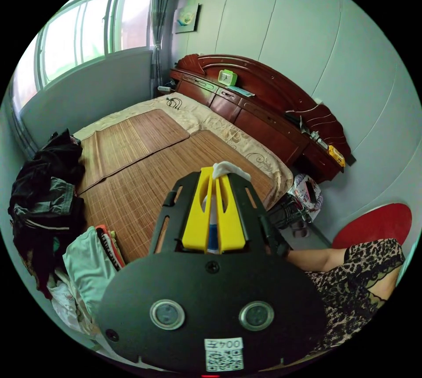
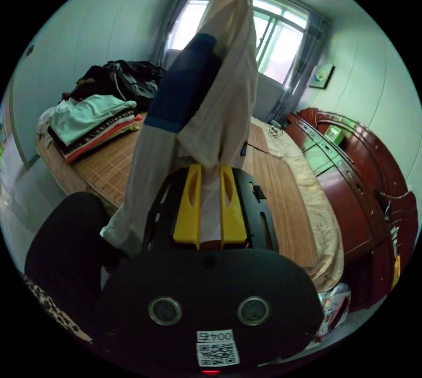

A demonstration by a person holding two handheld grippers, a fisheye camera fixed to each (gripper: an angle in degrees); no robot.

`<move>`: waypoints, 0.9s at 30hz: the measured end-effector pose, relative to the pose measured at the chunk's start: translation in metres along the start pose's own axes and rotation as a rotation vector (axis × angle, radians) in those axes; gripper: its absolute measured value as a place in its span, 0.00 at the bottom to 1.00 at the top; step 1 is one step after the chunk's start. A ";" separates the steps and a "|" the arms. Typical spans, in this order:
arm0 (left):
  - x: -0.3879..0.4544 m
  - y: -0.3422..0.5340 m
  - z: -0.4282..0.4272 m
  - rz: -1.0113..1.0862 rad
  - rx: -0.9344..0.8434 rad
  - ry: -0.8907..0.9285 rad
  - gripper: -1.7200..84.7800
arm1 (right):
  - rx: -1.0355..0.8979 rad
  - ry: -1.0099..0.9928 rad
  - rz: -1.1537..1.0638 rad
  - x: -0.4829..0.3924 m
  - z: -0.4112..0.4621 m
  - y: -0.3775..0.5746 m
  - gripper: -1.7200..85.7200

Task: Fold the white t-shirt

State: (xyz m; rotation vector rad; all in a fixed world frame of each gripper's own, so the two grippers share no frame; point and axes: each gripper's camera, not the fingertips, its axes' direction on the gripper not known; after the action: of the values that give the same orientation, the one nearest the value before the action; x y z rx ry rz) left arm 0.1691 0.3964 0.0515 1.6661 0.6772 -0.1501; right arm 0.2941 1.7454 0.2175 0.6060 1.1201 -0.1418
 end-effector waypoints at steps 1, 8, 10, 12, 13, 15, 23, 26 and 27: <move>-0.001 -0.002 -0.003 -0.002 0.001 0.003 0.02 | -0.004 0.011 -0.050 -0.010 0.001 0.000 0.12; 0.003 -0.013 -0.051 0.005 0.001 -0.047 0.02 | 0.003 0.121 -0.105 -0.018 -0.021 -0.006 0.02; 0.002 -0.012 -0.070 0.010 -0.006 -0.114 0.02 | 0.030 0.095 -0.052 0.013 -0.047 -0.010 0.01; -0.002 -0.010 -0.092 0.006 -0.007 -0.185 0.02 | 0.030 0.046 0.018 0.053 -0.069 -0.019 0.01; -0.004 -0.008 -0.109 0.002 -0.002 -0.222 0.02 | 0.033 0.009 0.081 0.086 -0.084 -0.027 0.01; -0.005 -0.006 -0.137 -0.002 0.019 -0.241 0.02 | 0.061 -0.035 0.183 0.139 -0.111 -0.041 0.01; 0.051 -0.010 -0.297 0.069 0.208 -0.255 0.02 | 0.239 0.054 0.169 0.238 -0.251 -0.138 0.01; 0.072 -0.002 -0.357 0.081 0.293 -0.268 0.02 | 0.298 0.148 0.096 0.232 -0.297 -0.167 0.01; 0.076 0.001 -0.370 0.081 0.311 -0.268 0.02 | 0.322 0.157 0.083 0.231 -0.313 -0.174 0.01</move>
State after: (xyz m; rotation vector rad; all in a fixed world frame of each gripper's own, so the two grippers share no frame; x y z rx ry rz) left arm 0.1317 0.7687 0.1003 1.9231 0.3966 -0.4305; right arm 0.0767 1.8081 -0.1434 0.9628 1.2323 -0.2082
